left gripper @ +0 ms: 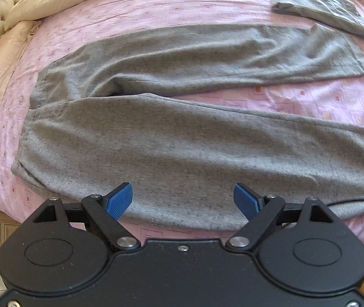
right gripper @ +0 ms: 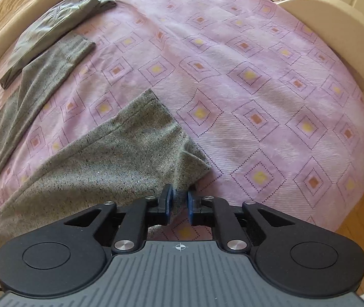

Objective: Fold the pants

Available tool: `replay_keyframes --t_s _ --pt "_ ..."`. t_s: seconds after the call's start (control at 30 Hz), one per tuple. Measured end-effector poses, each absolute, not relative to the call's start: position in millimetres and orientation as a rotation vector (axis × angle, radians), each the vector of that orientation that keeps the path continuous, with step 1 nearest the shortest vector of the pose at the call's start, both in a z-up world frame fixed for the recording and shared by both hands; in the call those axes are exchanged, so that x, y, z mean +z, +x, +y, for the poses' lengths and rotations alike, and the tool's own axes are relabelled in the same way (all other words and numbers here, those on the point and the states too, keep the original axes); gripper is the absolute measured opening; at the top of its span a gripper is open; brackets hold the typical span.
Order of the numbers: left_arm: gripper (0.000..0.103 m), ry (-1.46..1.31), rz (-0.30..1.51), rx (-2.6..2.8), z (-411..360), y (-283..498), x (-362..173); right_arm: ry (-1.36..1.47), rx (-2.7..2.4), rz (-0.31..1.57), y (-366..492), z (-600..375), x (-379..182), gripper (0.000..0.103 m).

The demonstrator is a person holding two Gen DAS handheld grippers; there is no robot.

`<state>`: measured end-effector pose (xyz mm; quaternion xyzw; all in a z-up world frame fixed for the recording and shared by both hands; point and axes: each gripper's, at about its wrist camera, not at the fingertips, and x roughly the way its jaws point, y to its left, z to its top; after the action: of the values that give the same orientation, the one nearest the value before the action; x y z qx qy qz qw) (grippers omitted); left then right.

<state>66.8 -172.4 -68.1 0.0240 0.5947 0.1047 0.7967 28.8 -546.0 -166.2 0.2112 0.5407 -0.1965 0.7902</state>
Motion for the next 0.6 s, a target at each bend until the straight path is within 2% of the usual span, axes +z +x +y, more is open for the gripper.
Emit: replay_keyframes --t_s 0.07,0.3,0.5,0.6 --pt "0.087 0.049 1.248 0.242 -160.1 70.1 -66.7 0.416 -0.433 1.132 27.0 -542.6 -154.8 0.021" --pt "0.087 0.076 1.218 0.22 -120.6 107.4 -63.2 0.3 -0.413 1.012 39.2 -516.1 -116.7 0.021" --pt "0.087 0.041 1.222 0.189 -87.8 151.8 -63.9 0.315 -0.31 0.913 76.2 -477.7 -100.1 0.021" --pt "0.086 0.077 1.198 0.197 -75.4 174.1 -63.0 0.31 -0.228 0.933 108.8 -455.4 -99.0 0.021"
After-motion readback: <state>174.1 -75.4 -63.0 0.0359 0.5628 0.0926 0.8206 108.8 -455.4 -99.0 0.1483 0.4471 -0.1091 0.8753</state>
